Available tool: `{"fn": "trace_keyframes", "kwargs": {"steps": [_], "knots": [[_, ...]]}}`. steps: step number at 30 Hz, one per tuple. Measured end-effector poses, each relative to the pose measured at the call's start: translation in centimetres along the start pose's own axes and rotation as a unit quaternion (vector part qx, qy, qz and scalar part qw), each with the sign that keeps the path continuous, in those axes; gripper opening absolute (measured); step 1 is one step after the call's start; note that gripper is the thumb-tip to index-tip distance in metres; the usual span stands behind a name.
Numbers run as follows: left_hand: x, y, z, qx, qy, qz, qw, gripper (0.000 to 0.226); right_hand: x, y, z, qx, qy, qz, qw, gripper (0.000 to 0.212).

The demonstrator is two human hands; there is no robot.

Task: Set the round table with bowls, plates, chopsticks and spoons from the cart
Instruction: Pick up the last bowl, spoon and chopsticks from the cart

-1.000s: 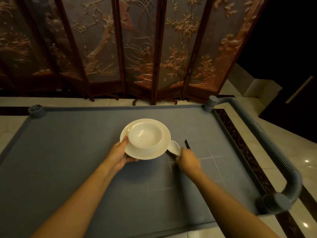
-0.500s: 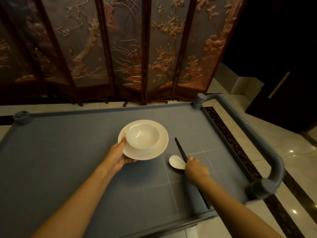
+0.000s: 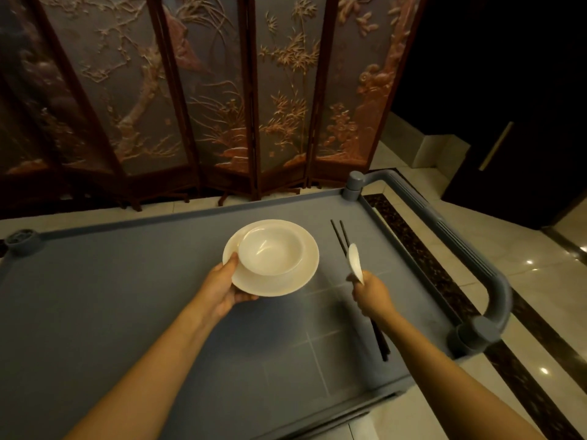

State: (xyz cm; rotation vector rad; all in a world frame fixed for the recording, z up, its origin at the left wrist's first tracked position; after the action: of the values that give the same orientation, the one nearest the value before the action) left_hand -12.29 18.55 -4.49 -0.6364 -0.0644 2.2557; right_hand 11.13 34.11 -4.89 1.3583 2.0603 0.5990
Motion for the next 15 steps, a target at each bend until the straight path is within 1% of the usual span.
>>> {"fn": "trace_keyframes", "kwargs": {"steps": [3,6,9,15], "knots": [[-0.2,-2.7,0.1,0.021,0.000,-0.026,0.999,0.035,0.0,2.2,-0.8,0.149,-0.052,0.023,0.987,0.026],[-0.7,-6.2,0.0,0.043,0.001,-0.062,0.997,0.037,-0.6,4.9,-1.4,0.221,-0.082,0.036,0.971,0.026],[-1.5,-10.4,-0.3,0.063,0.000,-0.097,0.993,0.039,-1.1,8.0,-0.4,0.233,-0.095,0.046,0.967,0.026],[-4.2,-21.1,-0.8,0.103,-0.002,-0.167,0.981,0.031,-2.6,17.1,3.1,0.221,-0.052,0.080,0.971,0.028]]}}
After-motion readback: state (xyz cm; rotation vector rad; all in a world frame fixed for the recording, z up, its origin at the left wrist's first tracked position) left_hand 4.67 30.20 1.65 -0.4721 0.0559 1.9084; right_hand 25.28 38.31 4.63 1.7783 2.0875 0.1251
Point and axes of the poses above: each hand's wrist, its own x-axis towards the middle knuckle, its own y-axis out of the back of the hand, z = x × y, the point moved 9 cm from there along x, towards the middle knuckle, and after that the axes turned 4 degrees about z, right-handed, at the moved point
